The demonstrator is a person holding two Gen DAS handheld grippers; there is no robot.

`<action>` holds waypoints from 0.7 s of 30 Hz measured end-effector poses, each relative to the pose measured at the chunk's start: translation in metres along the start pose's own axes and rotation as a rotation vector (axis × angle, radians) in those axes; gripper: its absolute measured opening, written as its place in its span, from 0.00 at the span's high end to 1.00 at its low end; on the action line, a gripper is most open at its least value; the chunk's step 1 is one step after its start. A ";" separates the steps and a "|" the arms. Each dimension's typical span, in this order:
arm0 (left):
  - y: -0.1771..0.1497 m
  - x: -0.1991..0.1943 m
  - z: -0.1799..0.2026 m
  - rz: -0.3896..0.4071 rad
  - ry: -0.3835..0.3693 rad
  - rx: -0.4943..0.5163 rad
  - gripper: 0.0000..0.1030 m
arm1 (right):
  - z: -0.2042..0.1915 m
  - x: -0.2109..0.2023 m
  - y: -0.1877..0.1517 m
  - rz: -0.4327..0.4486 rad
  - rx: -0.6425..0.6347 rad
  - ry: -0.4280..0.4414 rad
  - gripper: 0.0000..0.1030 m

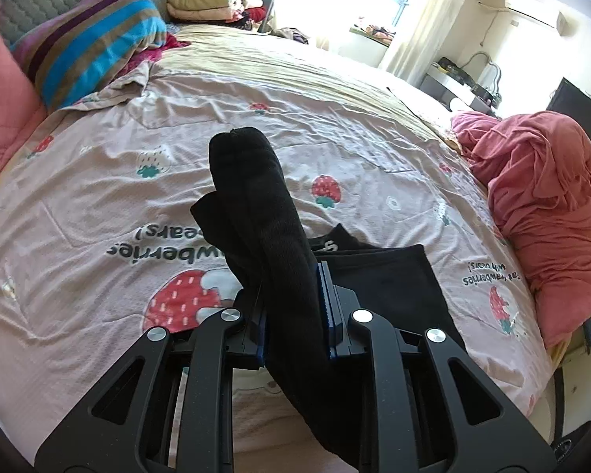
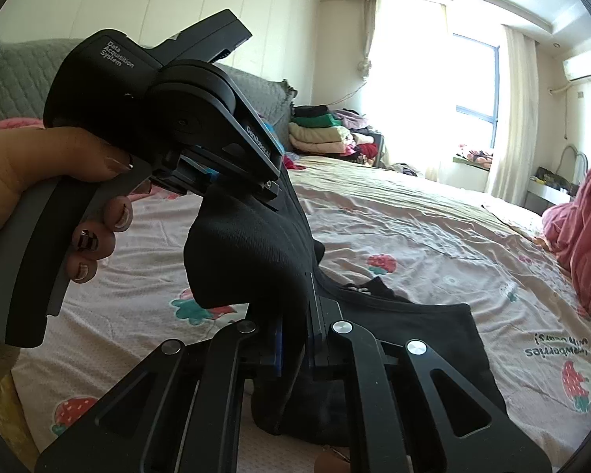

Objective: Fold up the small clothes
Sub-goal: 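Lift the gripped edge with both grippers and fold it over the sweatshirt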

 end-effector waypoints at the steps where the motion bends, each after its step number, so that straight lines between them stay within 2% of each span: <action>1: 0.000 0.000 0.004 0.000 0.001 0.006 0.87 | 0.002 -0.001 0.000 0.001 0.004 -0.002 0.93; 21: 0.000 0.034 0.076 -0.050 0.001 0.101 0.87 | 0.063 -0.017 -0.018 -0.025 0.143 -0.049 0.93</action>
Point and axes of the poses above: each gripper's, at about its wrist camera, not at the fingertips, and x roughly the way its jaws point, z to its right, y to its top, the point moved 8 cm from there along x, roughly the way its jaws point, and after that the axes turned 5 degrees about -y, right-handed, at the moved point
